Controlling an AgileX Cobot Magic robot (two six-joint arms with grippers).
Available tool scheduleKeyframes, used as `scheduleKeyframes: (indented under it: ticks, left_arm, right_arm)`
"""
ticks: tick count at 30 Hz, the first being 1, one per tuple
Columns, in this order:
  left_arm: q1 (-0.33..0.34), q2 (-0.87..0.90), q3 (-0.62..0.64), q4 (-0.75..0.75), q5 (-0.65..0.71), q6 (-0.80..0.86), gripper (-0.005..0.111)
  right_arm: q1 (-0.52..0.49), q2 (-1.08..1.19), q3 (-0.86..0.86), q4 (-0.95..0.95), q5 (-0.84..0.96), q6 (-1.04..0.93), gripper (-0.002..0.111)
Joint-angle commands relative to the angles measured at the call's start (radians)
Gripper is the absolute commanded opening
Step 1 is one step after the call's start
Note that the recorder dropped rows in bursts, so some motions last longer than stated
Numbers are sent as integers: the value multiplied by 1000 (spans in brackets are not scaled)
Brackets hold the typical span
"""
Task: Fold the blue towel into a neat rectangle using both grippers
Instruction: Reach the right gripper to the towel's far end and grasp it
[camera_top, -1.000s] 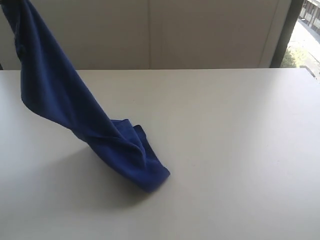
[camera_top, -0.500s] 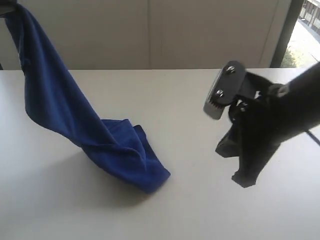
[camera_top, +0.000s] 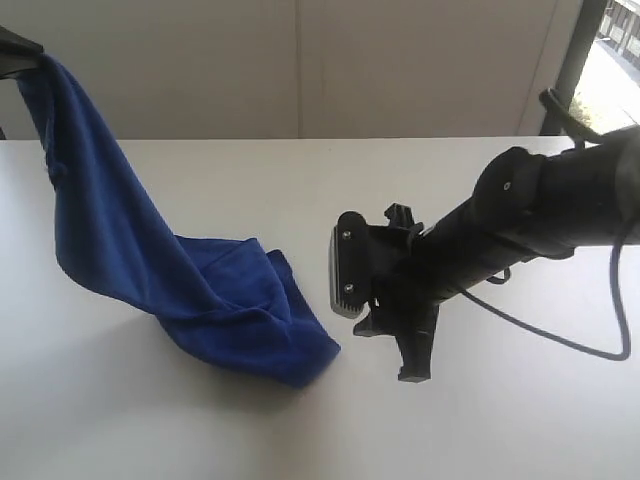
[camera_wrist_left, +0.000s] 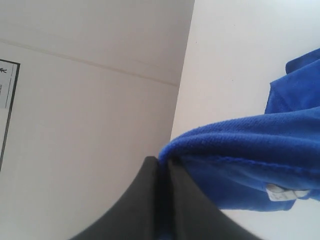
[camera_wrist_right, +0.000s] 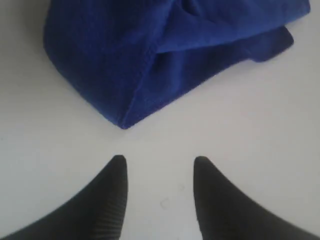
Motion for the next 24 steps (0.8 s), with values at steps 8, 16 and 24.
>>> scheduleKeyframes:
  ticks: [8,16,24]
  left_arm:
    - [4,-10,-6,-11,36,-39,0]
    - [4,-10,-6,-11,40,-39,0]
    - [4,-10,-6,-11,42,-39,0]
  right_arm:
    - [80,111,-57,69,-30,-31,41]
    - [100,157,-68,80,-22,-31,38]
    - [100,156,-68,80,29,-31,17]
